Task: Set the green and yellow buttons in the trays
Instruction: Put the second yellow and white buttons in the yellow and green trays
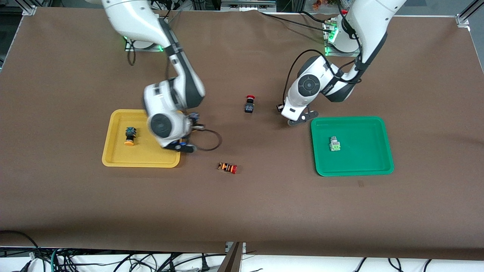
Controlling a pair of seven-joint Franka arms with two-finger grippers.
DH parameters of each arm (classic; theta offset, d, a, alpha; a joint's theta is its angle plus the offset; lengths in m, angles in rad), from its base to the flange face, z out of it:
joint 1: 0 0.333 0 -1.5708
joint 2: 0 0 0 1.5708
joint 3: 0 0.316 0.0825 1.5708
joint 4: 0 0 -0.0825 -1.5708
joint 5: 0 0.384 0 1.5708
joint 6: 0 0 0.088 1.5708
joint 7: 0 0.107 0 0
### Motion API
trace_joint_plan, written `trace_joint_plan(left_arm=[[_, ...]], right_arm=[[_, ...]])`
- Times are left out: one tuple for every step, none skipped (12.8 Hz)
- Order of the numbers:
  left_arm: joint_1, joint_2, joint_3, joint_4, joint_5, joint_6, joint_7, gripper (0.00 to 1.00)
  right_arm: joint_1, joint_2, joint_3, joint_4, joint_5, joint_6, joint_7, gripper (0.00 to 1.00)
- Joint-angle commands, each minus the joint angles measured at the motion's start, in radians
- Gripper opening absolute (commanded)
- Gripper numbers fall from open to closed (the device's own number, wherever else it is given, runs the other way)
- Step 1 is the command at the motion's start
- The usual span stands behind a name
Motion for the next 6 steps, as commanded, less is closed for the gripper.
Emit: trace_joint_plan(left_arm=[[0.084,-0.031,-0.002,0.205,0.026,-0.319,0.053,0.0],[0.14,-0.024,-0.004,0.265,0.026,-0.421,0.134,0.0],[0.188,-0.024,-0.002,0.302,0.026,-0.46,0.238,0.0],[0.258,-0.024,0.004,0.31,0.028,-0.457,0.337,0.0],[0.32,-0.018,0.005,0.31,0.057,-0.439,0.428,0.0],[0.38,0.016,0.005,0.308,0.096,-0.382,0.514,0.0]], right_arm=[[-0.07,0.036,-0.033,-0.01,-0.019,-0.009,-0.197,0.07],[-0.084,0.059,-0.033,-0.01,-0.024,-0.003,-0.205,0.41],[-0.098,0.07,-0.034,-0.01,-0.024,0.015,-0.207,0.99],[-0.118,0.067,-0.033,-0.003,-0.024,0.014,-0.216,1.0],[-0.122,0.056,-0.036,0.008,-0.019,0.009,-0.243,1.0],[-0.13,0.036,-0.046,0.043,-0.019,-0.001,-0.263,1.0]])
